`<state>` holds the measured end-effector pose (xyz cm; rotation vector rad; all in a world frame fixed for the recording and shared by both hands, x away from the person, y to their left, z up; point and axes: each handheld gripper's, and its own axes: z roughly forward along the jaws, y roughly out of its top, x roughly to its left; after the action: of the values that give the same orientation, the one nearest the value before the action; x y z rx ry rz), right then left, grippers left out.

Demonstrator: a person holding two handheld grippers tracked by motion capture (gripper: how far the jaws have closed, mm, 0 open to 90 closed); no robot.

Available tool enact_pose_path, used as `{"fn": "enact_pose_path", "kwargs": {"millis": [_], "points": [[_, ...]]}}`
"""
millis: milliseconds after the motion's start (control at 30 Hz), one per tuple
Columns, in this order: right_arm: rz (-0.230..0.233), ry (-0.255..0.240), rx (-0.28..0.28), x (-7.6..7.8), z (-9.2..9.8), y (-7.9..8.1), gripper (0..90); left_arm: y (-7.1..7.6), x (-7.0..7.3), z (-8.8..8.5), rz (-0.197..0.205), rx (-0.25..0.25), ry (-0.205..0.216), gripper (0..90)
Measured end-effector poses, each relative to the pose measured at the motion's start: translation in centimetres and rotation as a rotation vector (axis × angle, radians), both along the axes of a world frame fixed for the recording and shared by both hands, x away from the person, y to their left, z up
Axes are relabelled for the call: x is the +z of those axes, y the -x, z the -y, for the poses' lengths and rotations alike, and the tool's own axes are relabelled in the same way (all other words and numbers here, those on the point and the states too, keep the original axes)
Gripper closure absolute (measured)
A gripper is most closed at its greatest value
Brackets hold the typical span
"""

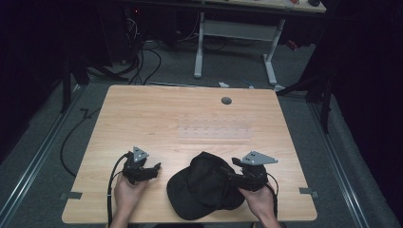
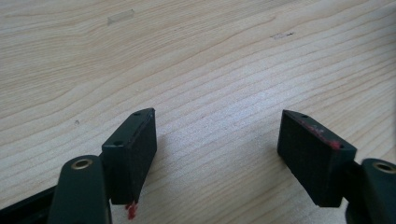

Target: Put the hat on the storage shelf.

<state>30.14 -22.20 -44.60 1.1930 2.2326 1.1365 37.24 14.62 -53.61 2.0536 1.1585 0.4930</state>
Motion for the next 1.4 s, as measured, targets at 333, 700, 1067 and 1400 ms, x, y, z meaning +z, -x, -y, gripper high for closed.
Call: {"fn": "enact_pose_path", "kwargs": {"millis": [333,700,1067,1400], "points": [[-0.049,0.036,-0.008,-1.5,-0.9,-0.8,48.6,0.0,0.0,0.0,0.0,0.0,0.0,28.7],[-0.056,0.069,-0.004,-2.4,-1.4,-1.0,69.8,0.0,0.0,0.0,-0.003,0.003,0.001,28.2],[-0.072,0.035,0.006,-2.1,-1.2,-1.3,79.7,-0.1,0.0,-0.1,-0.007,-0.006,0.005,24.4],[-0.072,0.042,0.023,-1.2,-1.0,-1.8,80.1,-0.1,0.0,0.0,-0.008,-0.012,-0.001,23.6]]}}
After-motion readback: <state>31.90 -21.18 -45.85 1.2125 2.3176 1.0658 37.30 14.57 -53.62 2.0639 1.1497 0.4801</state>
